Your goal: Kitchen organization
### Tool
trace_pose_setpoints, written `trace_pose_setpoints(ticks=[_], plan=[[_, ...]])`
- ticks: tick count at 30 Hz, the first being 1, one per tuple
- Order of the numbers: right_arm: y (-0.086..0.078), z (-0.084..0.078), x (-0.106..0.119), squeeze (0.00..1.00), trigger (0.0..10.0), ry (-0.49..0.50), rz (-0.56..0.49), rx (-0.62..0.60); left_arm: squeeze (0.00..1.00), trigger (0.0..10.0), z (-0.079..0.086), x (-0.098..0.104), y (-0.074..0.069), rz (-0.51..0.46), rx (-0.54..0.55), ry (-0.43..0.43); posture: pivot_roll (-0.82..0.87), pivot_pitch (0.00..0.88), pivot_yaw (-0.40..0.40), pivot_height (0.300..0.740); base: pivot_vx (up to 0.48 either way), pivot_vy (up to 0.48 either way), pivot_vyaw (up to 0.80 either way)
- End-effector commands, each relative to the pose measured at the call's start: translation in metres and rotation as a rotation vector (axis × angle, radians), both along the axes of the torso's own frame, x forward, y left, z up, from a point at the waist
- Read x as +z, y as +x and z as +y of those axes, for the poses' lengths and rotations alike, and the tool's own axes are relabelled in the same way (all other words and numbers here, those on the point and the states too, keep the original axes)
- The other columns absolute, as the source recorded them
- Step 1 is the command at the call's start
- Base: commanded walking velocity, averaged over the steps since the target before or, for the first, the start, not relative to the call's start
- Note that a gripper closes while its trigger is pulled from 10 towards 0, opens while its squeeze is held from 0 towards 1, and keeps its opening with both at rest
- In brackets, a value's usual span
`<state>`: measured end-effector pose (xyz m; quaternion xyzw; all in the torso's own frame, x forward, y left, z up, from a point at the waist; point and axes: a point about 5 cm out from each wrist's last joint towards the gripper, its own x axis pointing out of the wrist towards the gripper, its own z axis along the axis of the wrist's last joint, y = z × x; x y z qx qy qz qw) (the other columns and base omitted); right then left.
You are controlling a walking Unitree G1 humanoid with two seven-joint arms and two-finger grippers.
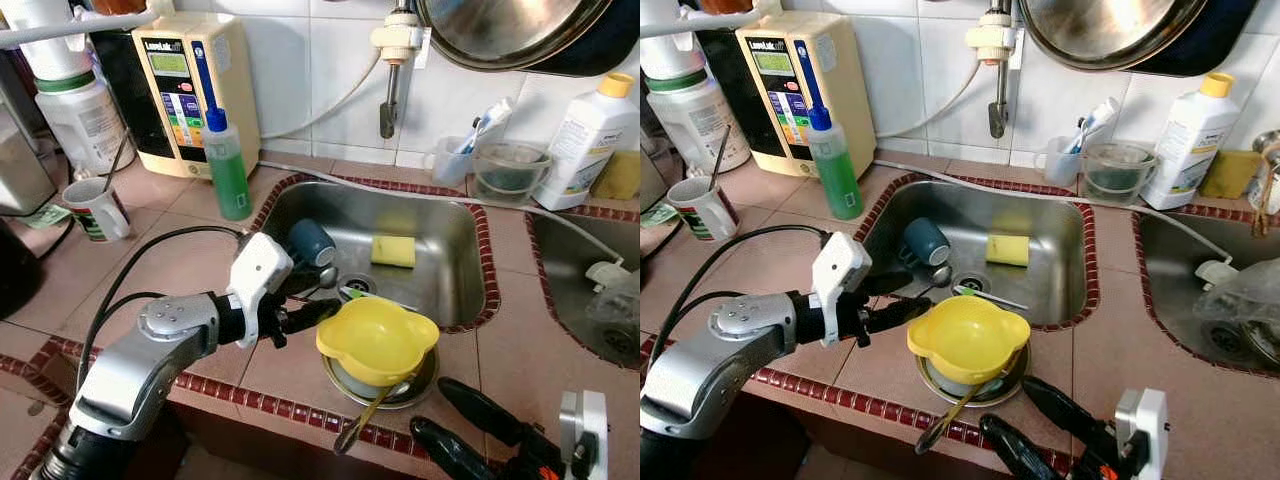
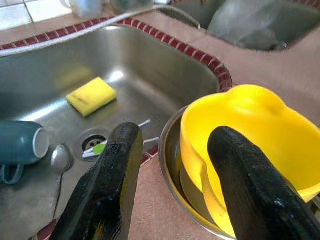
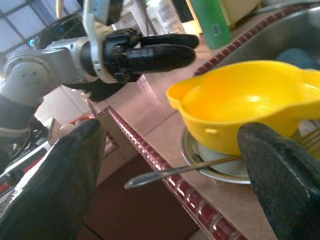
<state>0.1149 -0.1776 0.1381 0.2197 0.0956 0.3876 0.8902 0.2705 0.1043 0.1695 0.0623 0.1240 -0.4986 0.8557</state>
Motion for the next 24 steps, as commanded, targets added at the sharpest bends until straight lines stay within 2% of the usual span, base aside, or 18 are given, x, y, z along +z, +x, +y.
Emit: trace_pose_setpoints(ticks=[1, 15, 24], plan=[[-0.002, 0.001, 0.005, 0.00, 10.0, 0.000, -0.021, 0.015, 0.00, 10.0, -0.005, 0.002, -0.002, 0.010, -0.017, 0.067, -0.11, 0.000, 0.087, 0.740, 0.000, 0.000, 0.00], [-0.003, -0.002, 0.007, 0.00, 10.0, -0.015, -0.029, 0.009, 0.00, 10.0, -0.020, -0.004, -0.009, 0.092, -0.024, 0.130, -0.13, 0.000, 0.092, 0.740, 0.000, 0.000, 0.00], [-0.003, 0.000, 0.008, 0.00, 10.0, -0.014, -0.038, 0.007, 0.00, 10.0, -0.029, -0.012, -0.006, 0.115, 0.019, 0.186, -0.14, 0.000, 0.100, 0.740, 0.000, 0.000, 0.00]])
